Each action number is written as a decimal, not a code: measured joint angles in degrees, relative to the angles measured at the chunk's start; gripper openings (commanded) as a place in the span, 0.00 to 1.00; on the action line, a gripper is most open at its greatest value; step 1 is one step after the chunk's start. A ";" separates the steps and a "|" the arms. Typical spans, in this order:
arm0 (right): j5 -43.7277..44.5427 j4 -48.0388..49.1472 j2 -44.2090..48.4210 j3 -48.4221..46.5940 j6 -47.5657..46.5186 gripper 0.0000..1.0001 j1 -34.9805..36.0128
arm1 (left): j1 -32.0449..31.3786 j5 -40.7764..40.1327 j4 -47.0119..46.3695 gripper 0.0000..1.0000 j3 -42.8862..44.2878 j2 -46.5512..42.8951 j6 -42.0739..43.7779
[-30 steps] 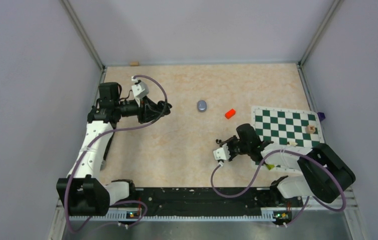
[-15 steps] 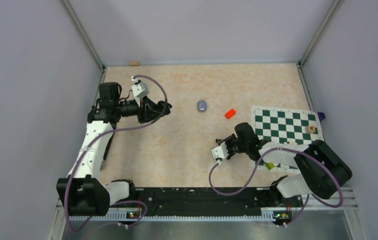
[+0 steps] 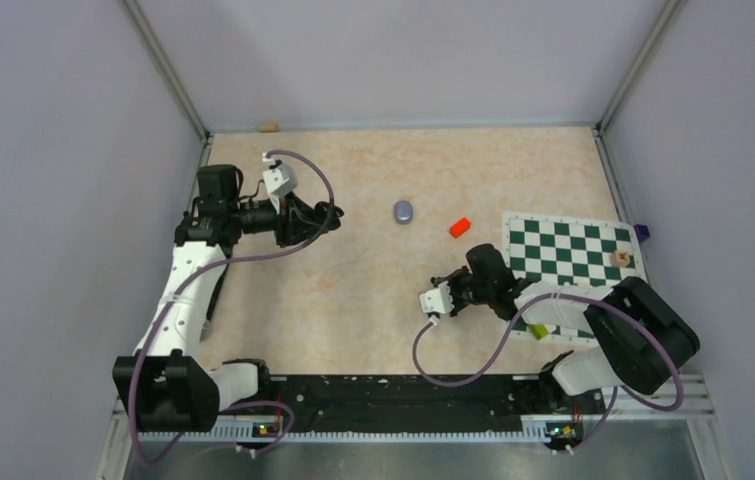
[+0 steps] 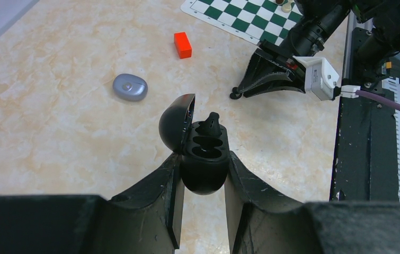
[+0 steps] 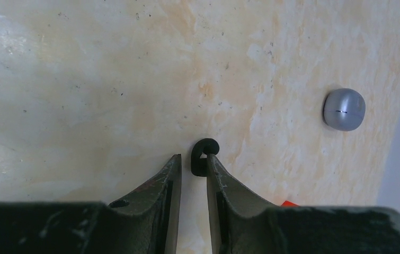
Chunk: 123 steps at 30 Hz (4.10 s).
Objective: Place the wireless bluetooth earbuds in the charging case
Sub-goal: Pick up the left earbud from the center of the board, then insert the left earbud into the left side groove of the charging case.
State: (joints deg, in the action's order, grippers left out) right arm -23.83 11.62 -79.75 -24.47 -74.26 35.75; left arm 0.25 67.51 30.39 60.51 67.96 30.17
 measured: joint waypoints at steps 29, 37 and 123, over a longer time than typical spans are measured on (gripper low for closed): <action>2.21 1.86 -0.87 -1.77 10.47 0.02 0.52 | 0.00 0.20 0.00 0.00 0.00 0.00 0.00; 2.12 -0.79 1.86 -4.98 16.06 0.00 0.52 | 0.00 0.20 0.02 0.00 0.00 0.02 0.00; -29.20 30.64 13.68 -17.11 83.34 0.05 -4.44 | -23.91 7.65 -12.85 0.00 4.42 13.33 -6.29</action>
State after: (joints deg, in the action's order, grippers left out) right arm -53.04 42.26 -66.06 -41.58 9.08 31.31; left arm -23.66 75.16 17.54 64.93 81.30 23.88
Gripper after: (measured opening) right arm 0.049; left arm 0.351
